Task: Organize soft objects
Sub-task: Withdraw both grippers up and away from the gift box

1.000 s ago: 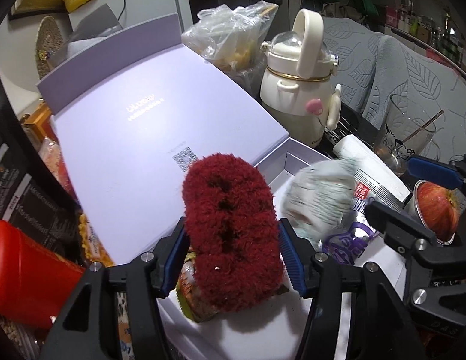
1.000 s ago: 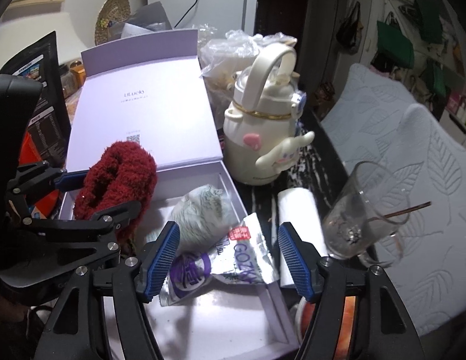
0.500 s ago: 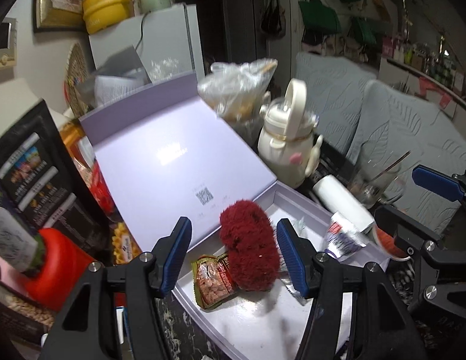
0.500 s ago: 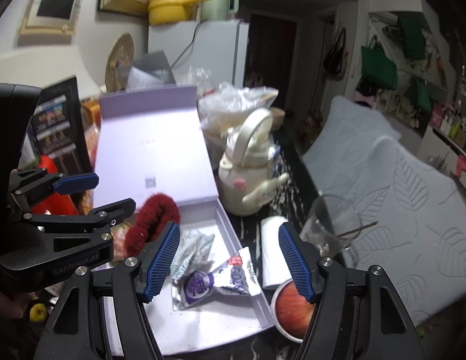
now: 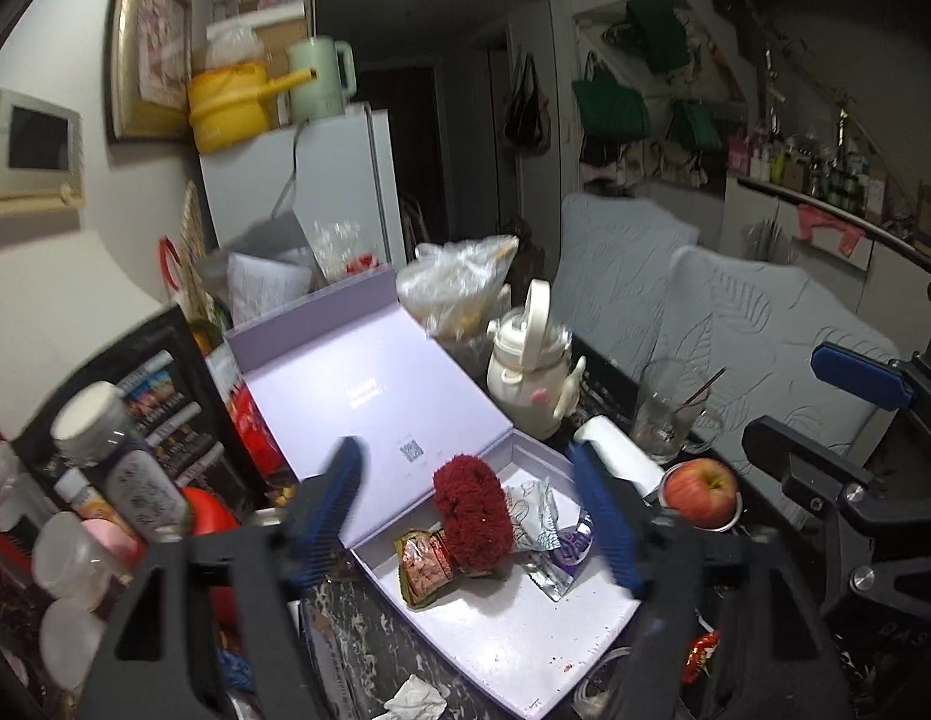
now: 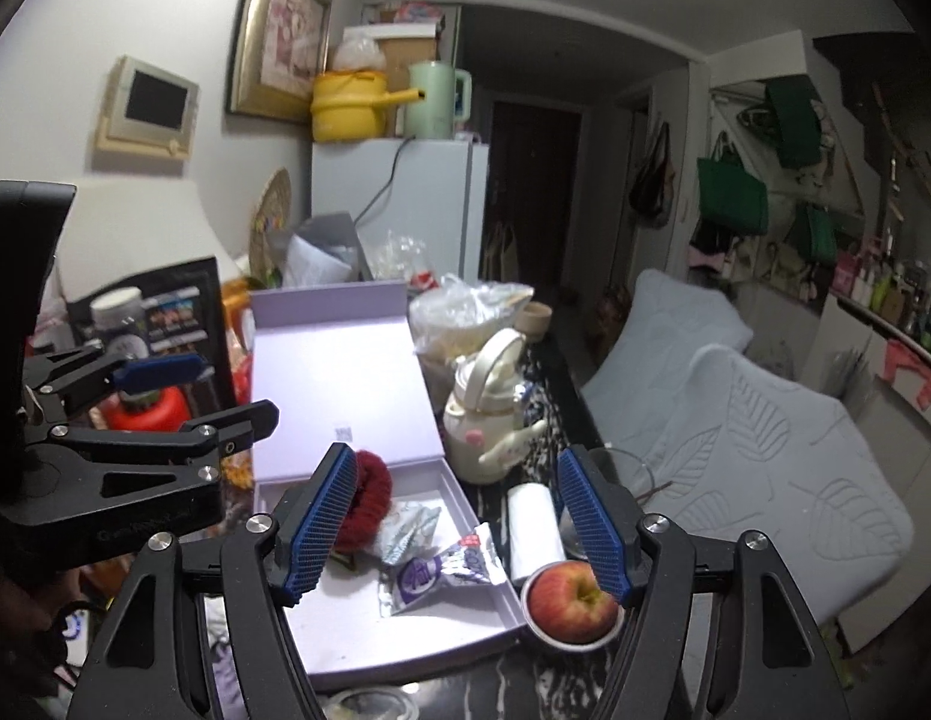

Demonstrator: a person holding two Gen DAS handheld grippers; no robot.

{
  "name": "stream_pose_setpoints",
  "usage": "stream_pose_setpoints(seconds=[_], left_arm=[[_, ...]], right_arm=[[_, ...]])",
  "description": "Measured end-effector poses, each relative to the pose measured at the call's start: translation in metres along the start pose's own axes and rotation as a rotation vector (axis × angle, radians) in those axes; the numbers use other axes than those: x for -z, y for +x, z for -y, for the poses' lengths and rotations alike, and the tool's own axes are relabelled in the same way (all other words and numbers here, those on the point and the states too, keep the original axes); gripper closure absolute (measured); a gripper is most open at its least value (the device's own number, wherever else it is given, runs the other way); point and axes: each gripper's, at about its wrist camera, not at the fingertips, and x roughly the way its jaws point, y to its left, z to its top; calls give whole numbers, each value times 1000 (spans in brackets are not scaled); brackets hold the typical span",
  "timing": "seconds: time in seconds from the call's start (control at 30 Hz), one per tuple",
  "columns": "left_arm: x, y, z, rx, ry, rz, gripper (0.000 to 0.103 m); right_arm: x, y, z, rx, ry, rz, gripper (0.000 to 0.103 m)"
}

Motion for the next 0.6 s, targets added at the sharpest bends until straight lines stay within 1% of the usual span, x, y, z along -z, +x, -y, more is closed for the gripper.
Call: stream_pose_setpoints(seconds=[0.03,0.07,0.1,0.17,0.23,0.3,0.37,0.5,0.6], left_arm=[[0,-9,1,-4,3,22,14],[1,-20,3,-13,9,50,7],[2,-31,4,-30,18,82,2],[4,-50,7,-55,32,127,1],[6,-64,8,-53,41,148,1],[10,-77,10,-41,43,151,1],[16,-89,11,-30,45,157,1],[30,-111,15,-31,57,168,1],[45,-125,18,-25,60,170,1]], right_arm=[[0,-8,-1,1,0,9,32],[1,-18,-2,4,-3,19,32],[2,-24,-3,7,-5,24,30],[5,-39,-4,12,-5,33,29],[8,-53,-5,6,1,42,29],[12,-67,-7,0,10,48,26],[18,-80,-9,-7,14,56,25],[31,-105,-18,-14,14,66,21],[43,-119,-27,-17,9,64,20]])
